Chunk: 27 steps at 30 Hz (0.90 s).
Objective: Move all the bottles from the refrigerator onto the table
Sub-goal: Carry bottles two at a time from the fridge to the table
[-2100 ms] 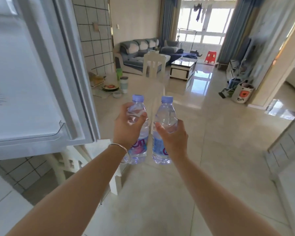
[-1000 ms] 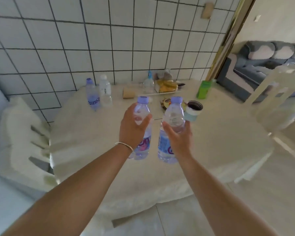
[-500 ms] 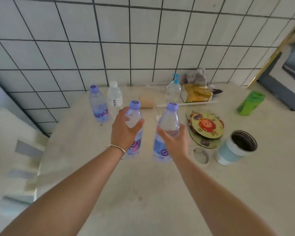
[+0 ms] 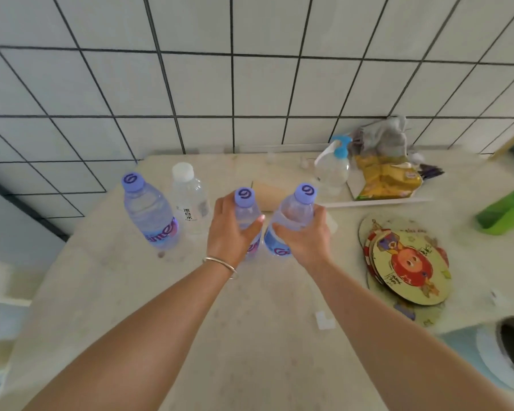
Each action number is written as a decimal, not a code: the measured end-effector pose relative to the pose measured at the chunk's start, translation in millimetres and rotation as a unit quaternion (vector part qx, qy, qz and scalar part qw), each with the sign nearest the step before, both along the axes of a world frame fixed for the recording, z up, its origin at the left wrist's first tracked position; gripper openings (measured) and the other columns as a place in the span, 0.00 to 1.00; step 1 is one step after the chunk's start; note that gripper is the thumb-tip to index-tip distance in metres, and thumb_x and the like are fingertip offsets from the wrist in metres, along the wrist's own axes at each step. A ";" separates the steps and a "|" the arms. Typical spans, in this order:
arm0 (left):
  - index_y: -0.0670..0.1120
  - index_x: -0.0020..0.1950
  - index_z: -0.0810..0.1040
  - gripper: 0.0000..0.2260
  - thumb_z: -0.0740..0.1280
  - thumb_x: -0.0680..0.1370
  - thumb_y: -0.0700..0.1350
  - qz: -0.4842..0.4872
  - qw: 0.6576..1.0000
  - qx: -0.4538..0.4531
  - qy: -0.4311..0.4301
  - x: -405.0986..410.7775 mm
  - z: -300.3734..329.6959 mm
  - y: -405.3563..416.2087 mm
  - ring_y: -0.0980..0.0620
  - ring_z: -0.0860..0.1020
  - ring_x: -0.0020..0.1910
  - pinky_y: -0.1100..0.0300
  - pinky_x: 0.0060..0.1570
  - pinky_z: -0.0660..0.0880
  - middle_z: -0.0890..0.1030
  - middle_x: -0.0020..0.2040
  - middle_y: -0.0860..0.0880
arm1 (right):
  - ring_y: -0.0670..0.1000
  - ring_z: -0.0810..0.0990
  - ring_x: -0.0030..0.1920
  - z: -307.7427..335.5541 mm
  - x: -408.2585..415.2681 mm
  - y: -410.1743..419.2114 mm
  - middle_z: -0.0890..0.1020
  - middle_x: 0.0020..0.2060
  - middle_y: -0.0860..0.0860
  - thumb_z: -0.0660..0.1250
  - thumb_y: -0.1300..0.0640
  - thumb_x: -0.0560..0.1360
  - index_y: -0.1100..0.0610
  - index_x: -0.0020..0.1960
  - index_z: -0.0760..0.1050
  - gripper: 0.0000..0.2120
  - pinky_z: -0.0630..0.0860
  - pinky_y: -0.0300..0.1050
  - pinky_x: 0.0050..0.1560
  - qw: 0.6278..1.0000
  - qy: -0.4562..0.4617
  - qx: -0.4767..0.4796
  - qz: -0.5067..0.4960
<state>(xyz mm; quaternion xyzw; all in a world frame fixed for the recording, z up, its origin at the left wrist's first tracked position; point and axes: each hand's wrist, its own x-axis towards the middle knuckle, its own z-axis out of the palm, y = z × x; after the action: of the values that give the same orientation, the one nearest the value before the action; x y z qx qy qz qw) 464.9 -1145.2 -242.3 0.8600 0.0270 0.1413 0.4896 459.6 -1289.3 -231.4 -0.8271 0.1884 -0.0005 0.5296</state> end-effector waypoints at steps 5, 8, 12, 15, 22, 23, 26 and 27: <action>0.38 0.62 0.71 0.27 0.71 0.68 0.52 -0.001 1.000 -0.019 -0.013 19.8 -9.0 -4.7 0.44 0.75 0.55 0.70 0.51 0.64 0.75 0.55 0.40 | 0.49 0.73 0.44 -14.5 20.4 -2.3 0.74 0.45 0.45 0.76 0.50 0.64 0.54 0.56 0.65 0.28 0.66 0.39 0.39 1.000 0.002 -0.025 0.012; 0.40 0.62 0.70 0.31 0.67 0.66 0.57 0.004 0.999 -0.033 -0.016 26.5 -10.2 -3.7 0.49 0.74 0.54 0.72 0.51 0.64 0.74 0.56 0.42 | 0.48 0.73 0.42 -16.5 26.2 -0.2 0.73 0.42 0.43 0.76 0.50 0.64 0.50 0.53 0.62 0.27 0.65 0.37 0.35 0.999 -0.001 -0.031 0.022; 0.40 0.63 0.69 0.30 0.69 0.67 0.57 -0.002 0.999 -0.030 -0.020 27.2 -14.3 -3.5 0.59 0.70 0.52 0.78 0.50 0.63 0.72 0.56 0.46 | 0.48 0.73 0.44 -20.9 22.5 3.1 0.74 0.46 0.45 0.76 0.50 0.64 0.54 0.59 0.64 0.30 0.64 0.27 0.31 0.998 -0.017 -0.038 0.038; 0.41 0.64 0.68 0.27 0.73 0.70 0.49 0.003 1.000 -0.022 -0.004 24.8 -14.7 -4.5 0.54 0.72 0.55 0.71 0.52 0.64 0.72 0.59 0.44 | 0.48 0.73 0.45 -20.9 18.6 5.8 0.74 0.48 0.46 0.76 0.50 0.64 0.55 0.61 0.63 0.32 0.66 0.32 0.33 0.998 -0.018 -0.033 0.041; 0.42 0.70 0.63 0.34 0.74 0.69 0.46 -0.007 0.999 0.032 0.043 11.7 4.0 -2.8 0.45 0.69 0.65 0.62 0.60 0.65 0.71 0.65 0.42 | 0.53 0.68 0.68 -4.2 6.5 -0.7 0.67 0.69 0.51 0.76 0.50 0.65 0.54 0.74 0.53 0.46 0.66 0.42 0.56 0.997 0.030 -0.024 0.072; 0.42 0.71 0.62 0.35 0.73 0.69 0.45 -0.002 0.998 0.045 0.046 3.7 11.1 -2.9 0.44 0.68 0.66 0.65 0.59 0.63 0.70 0.66 0.41 | 0.52 0.63 0.71 4.1 -2.7 -2.1 0.64 0.72 0.51 0.76 0.49 0.65 0.54 0.75 0.51 0.48 0.64 0.43 0.61 0.997 0.015 -0.040 0.071; 0.42 0.73 0.59 0.35 0.72 0.70 0.42 0.029 0.998 0.056 0.032 -27.1 31.2 -0.4 0.45 0.65 0.68 0.69 0.58 0.58 0.67 0.68 0.42 | 0.50 0.58 0.72 28.4 -37.4 -4.5 0.61 0.71 0.49 0.75 0.47 0.65 0.53 0.75 0.51 0.47 0.60 0.45 0.67 0.993 -0.056 -0.085 0.050; 0.42 0.73 0.60 0.34 0.72 0.70 0.41 0.038 0.998 0.055 0.018 -39.1 37.7 2.4 0.45 0.66 0.68 0.66 0.60 0.60 0.67 0.68 0.42 | 0.50 0.59 0.71 35.3 -50.2 -4.5 0.62 0.70 0.49 0.75 0.47 0.65 0.53 0.75 0.52 0.46 0.61 0.44 0.67 0.991 -0.078 -0.093 0.055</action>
<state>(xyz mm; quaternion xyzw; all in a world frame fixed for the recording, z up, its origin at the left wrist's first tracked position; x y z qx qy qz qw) 425.8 -1142.8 -204.6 0.8866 0.0607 0.1451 0.4349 409.4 -1293.8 -196.1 -0.8794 0.1001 -0.0537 0.4622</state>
